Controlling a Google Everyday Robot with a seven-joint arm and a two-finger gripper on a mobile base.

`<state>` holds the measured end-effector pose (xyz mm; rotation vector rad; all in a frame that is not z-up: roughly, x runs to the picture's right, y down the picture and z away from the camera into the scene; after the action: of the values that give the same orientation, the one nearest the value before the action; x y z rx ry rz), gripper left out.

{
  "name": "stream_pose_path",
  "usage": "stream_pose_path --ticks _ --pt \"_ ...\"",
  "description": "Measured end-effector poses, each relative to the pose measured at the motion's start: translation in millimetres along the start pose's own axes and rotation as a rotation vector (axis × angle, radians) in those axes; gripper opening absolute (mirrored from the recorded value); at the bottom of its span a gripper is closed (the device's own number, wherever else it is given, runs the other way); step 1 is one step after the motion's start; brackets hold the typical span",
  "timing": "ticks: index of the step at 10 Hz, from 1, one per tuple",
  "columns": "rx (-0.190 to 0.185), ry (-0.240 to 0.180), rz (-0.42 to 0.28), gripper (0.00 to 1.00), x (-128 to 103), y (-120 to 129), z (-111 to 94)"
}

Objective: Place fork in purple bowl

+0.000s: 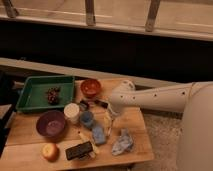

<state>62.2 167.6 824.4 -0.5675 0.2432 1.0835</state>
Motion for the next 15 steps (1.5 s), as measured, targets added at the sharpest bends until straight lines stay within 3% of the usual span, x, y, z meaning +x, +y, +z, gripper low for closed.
stream_pose_path --ticks 7,9,11,15 --pt "0.021 0.046 0.089 0.69 -1 -5 33" --pt "0.031 0.07 0.098 0.65 3 -8 41" --pt "0.048 0.084 0.087 0.43 2 -5 44" --pt "0.047 0.086 0.083 0.06 2 -2 41"
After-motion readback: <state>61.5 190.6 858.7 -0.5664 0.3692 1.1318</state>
